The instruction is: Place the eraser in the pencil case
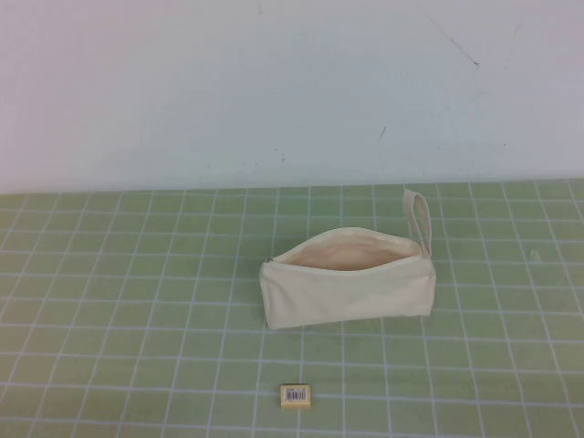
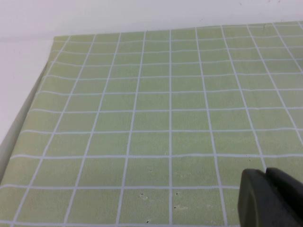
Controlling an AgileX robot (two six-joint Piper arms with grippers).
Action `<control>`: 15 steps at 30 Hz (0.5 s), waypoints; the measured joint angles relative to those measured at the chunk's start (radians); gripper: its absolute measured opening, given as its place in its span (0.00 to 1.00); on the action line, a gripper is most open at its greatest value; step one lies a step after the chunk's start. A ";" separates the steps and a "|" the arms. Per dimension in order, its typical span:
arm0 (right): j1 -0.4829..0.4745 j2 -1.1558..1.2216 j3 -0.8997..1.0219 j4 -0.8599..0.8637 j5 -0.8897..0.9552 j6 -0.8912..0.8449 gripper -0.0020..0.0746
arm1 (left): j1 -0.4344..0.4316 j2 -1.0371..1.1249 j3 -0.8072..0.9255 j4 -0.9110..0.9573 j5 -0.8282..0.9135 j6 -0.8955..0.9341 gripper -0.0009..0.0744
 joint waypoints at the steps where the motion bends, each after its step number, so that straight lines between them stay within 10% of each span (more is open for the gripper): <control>1: 0.000 0.000 0.000 0.000 0.000 0.000 0.02 | 0.000 0.000 0.000 0.000 0.000 0.000 0.01; 10: 0.000 0.000 0.000 0.054 -0.006 0.001 0.02 | 0.000 0.000 0.000 0.000 0.000 0.000 0.01; 15: 0.000 0.000 0.002 0.510 -0.021 0.060 0.02 | 0.000 0.000 0.000 0.000 0.000 0.000 0.01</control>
